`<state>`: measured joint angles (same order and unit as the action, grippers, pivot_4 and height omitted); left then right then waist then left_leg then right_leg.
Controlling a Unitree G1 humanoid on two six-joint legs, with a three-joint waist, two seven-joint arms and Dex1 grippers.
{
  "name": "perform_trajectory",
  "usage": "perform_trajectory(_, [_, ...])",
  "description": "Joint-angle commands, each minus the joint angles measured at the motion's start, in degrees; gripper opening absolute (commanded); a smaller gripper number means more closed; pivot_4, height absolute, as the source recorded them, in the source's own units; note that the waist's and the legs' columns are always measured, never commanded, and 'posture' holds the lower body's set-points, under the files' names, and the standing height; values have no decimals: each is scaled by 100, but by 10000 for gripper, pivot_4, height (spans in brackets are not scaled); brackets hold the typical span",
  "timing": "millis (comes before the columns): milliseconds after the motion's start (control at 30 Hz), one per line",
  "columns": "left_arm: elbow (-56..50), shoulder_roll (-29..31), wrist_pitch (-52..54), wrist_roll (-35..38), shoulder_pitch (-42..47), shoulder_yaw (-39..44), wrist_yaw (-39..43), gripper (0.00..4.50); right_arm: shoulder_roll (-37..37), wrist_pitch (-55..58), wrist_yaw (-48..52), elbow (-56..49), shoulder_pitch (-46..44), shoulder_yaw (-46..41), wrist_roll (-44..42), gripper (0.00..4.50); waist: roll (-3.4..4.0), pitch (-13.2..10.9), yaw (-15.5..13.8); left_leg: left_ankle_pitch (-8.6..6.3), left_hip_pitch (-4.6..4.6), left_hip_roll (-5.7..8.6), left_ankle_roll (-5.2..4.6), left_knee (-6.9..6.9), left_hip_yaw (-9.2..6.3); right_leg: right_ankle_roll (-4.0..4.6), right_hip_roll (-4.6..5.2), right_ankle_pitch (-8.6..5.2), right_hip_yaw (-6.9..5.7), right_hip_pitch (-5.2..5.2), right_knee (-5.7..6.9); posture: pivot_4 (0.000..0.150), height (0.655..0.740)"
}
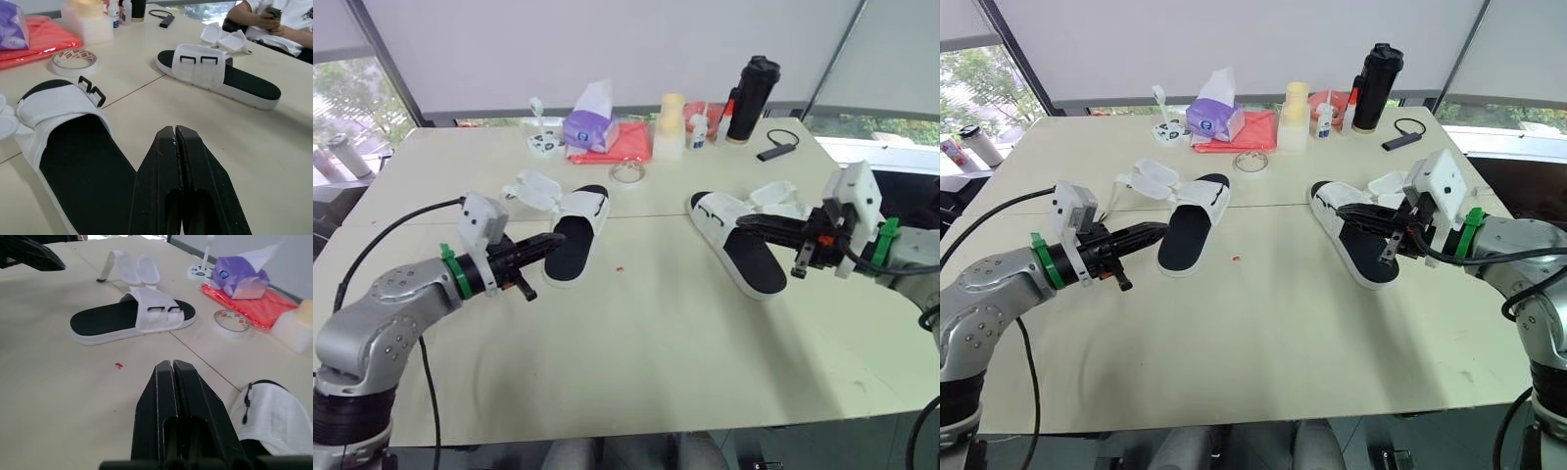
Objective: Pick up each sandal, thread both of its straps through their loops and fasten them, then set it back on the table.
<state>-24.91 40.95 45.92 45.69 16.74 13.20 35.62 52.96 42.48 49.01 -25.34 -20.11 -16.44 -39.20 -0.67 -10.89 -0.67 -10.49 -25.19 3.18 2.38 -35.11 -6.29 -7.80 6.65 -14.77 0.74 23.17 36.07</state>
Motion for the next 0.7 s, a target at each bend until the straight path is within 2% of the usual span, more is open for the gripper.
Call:
perform_trajectory(33, [-49,-43,-67,169,164,201,7,218,51,56,-65,-261,-66,-129,-171,0,0,0,0,0,-2,0,0,0,0,0,1,0,0,2,0,1500,7400])
perform_trajectory(267, [-246,-115,57,399,102,223,-151,218,14,156,-177,-352,-85,-21,-294,0,0,0,-1,0,-4,0,0,0,0,0,2,0,0,3,0,1500,7400])
perform_trajectory(700, [-231,-281,-49,233,95,117,-436,218,-31,-9,-368,-194,-167,179,-78,0,0,0,-4,0,-5,1,0,-1,1,0,4,0,0,4,-1,1500,7400])
